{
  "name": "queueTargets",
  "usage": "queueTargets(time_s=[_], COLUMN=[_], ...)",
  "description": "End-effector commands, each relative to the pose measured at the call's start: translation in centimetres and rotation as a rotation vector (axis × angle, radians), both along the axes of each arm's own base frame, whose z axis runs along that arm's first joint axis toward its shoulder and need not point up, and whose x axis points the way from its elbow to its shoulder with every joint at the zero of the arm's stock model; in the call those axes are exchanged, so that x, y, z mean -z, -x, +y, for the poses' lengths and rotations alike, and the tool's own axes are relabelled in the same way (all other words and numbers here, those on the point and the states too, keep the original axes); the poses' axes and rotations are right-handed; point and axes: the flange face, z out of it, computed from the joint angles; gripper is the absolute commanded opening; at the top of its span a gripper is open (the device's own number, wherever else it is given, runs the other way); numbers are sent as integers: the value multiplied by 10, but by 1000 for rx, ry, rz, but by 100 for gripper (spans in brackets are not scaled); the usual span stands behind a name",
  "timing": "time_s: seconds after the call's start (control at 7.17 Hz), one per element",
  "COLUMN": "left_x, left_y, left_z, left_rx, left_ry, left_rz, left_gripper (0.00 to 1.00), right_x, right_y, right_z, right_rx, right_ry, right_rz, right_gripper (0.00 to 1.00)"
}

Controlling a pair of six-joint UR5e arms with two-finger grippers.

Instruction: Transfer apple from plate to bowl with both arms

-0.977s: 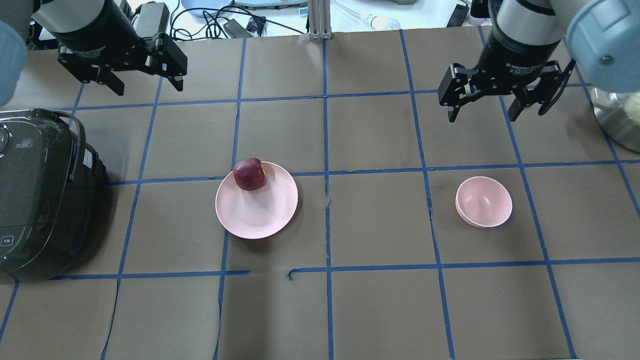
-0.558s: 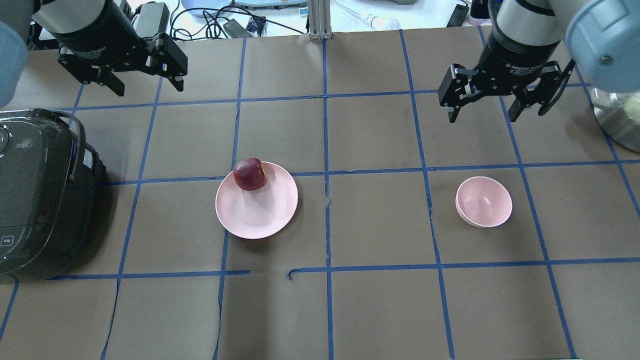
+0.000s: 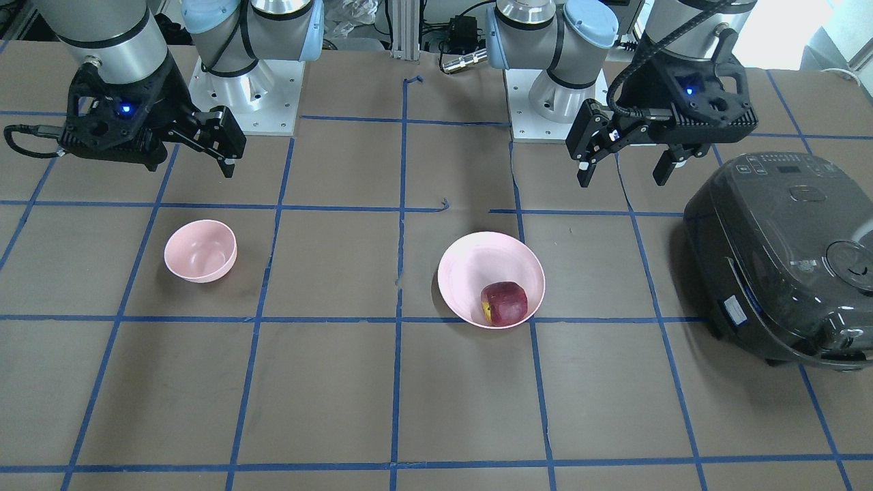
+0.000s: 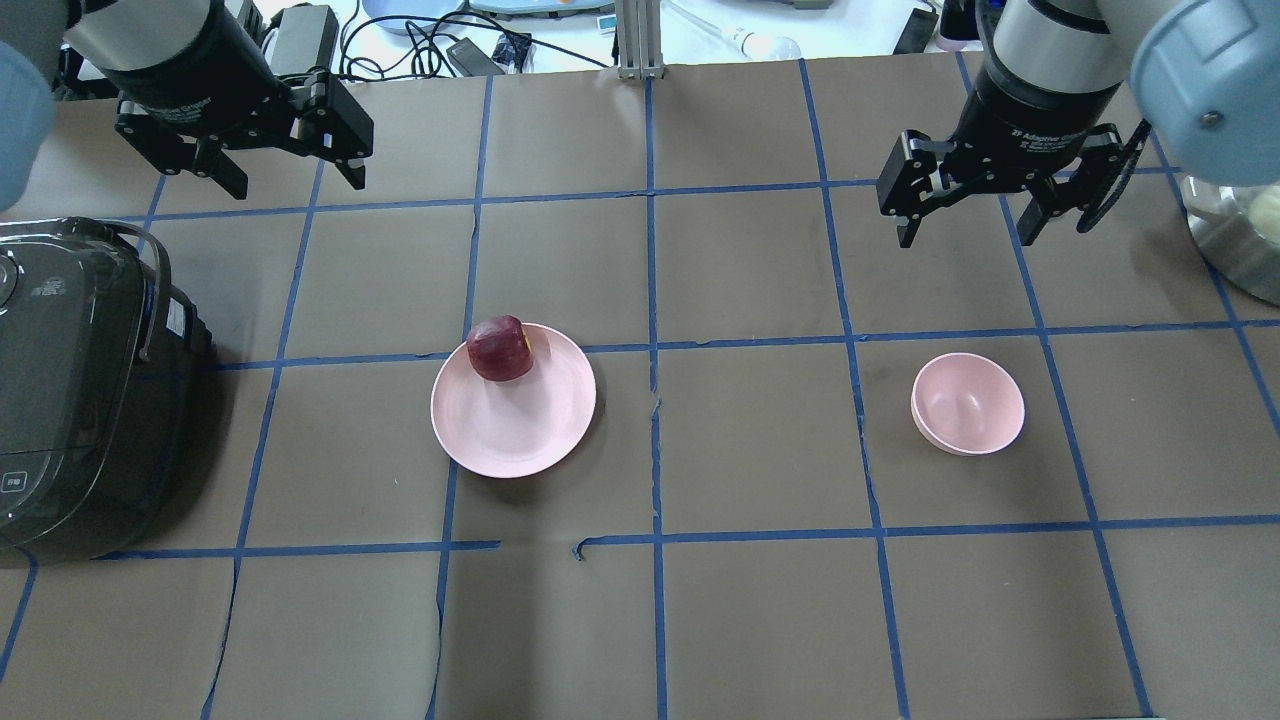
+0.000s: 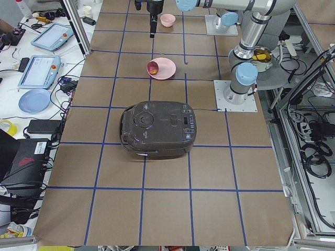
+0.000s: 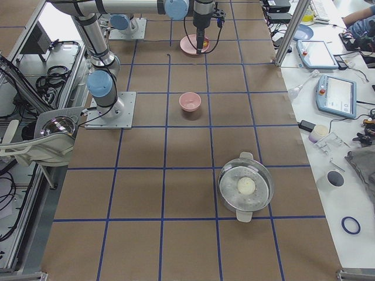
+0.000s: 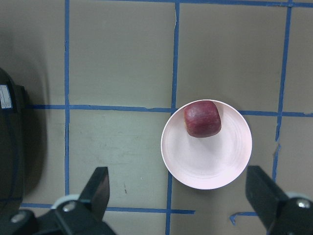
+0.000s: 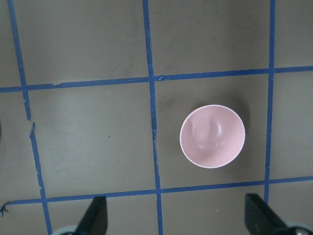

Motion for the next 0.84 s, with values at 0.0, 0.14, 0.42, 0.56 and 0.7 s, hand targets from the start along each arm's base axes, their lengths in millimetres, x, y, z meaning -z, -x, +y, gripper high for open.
queueTargets(time_s=[0.0, 0.14, 0.42, 0.56, 0.7], left_x=[3, 8, 41, 70, 98], left_y=[4, 8, 11, 15, 23], left_z=[-1, -3, -25, -28, -29], left_rx=[8, 20, -52, -82, -91], left_ry=[-10, -20, -66, -118, -113], left_rz=[-1, -3, 23, 49, 82], left_gripper=[100, 100, 100, 100, 100], right_x=[0, 0, 7, 7, 11], right_y=[0, 0, 1, 3, 8], right_z=[0, 1, 3, -1, -5], right_rx=[3, 4, 10, 16, 1], right_ry=[-2, -1, -45, -30, -38], right_rz=[1, 1, 7, 5, 2], right_gripper=[100, 100, 100, 100, 100])
